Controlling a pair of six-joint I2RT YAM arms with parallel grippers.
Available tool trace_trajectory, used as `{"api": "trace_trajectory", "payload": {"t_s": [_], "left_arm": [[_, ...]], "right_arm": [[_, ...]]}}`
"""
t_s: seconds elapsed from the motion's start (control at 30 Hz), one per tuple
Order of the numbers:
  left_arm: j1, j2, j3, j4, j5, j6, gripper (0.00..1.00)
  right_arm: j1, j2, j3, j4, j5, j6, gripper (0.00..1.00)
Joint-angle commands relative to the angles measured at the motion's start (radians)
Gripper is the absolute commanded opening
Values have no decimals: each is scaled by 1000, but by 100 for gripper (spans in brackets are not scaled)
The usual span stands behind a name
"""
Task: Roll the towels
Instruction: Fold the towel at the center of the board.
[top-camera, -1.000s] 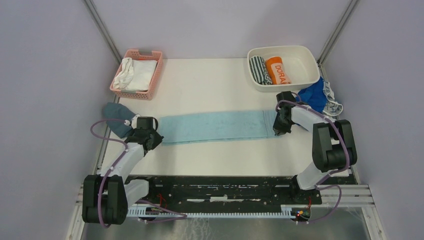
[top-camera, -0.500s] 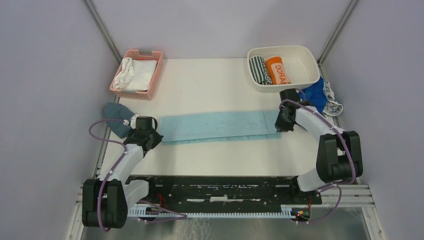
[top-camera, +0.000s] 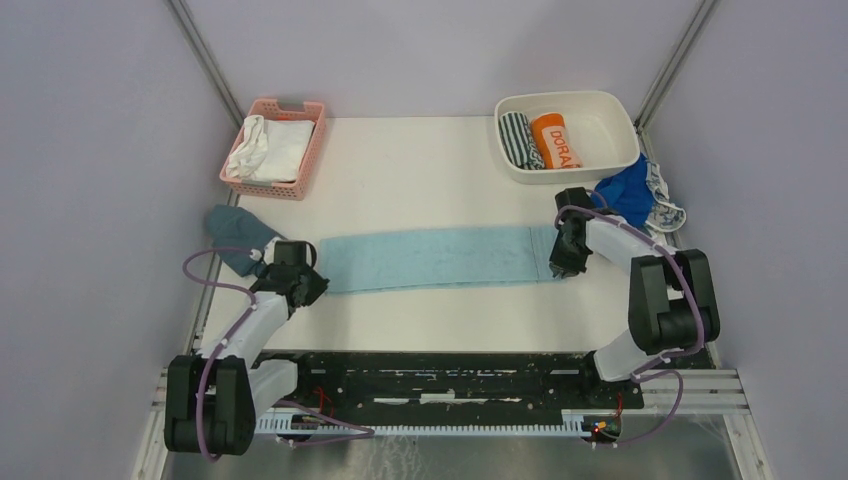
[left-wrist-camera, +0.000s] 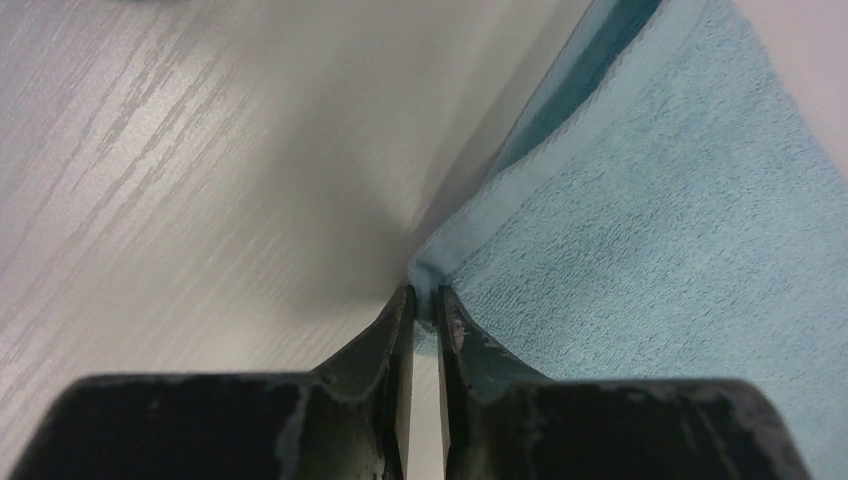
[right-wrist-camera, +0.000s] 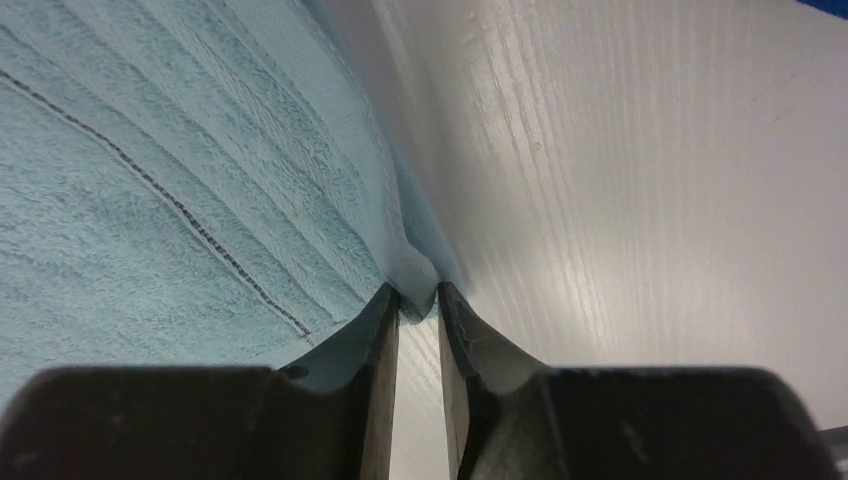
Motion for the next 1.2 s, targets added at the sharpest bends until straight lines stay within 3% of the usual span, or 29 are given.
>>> {"api": "trace_trajectory", "payload": {"t_s": [0.0, 0.2, 0.33, 0.47, 0.6, 0.87, 1.17], "left_arm": [[8, -51, 29, -44, -40, -22, 25], [7, -125, 106, -105, -45, 26, 41], [1, -107, 185, -66, 16, 96, 50], [-14, 22, 277, -5, 107, 169, 57], [-29, 214, 385, 5, 160, 222, 57], [-28, 440, 542, 5, 182, 280, 54], [-27, 552, 547, -4, 131, 295, 45]], "right_arm": [[-6, -109, 2, -35, 32, -9, 31], [-6, -229, 17, -65, 25, -49, 45], [-7, -228, 5, -31, 23, -74, 47], [-7, -197, 14, 0, 2, -98, 46], [-6, -187, 22, 60, -69, -106, 45], [-6, -91, 142, 186, -150, -85, 45], [-48, 98, 189, 316, -87, -44, 40]]}}
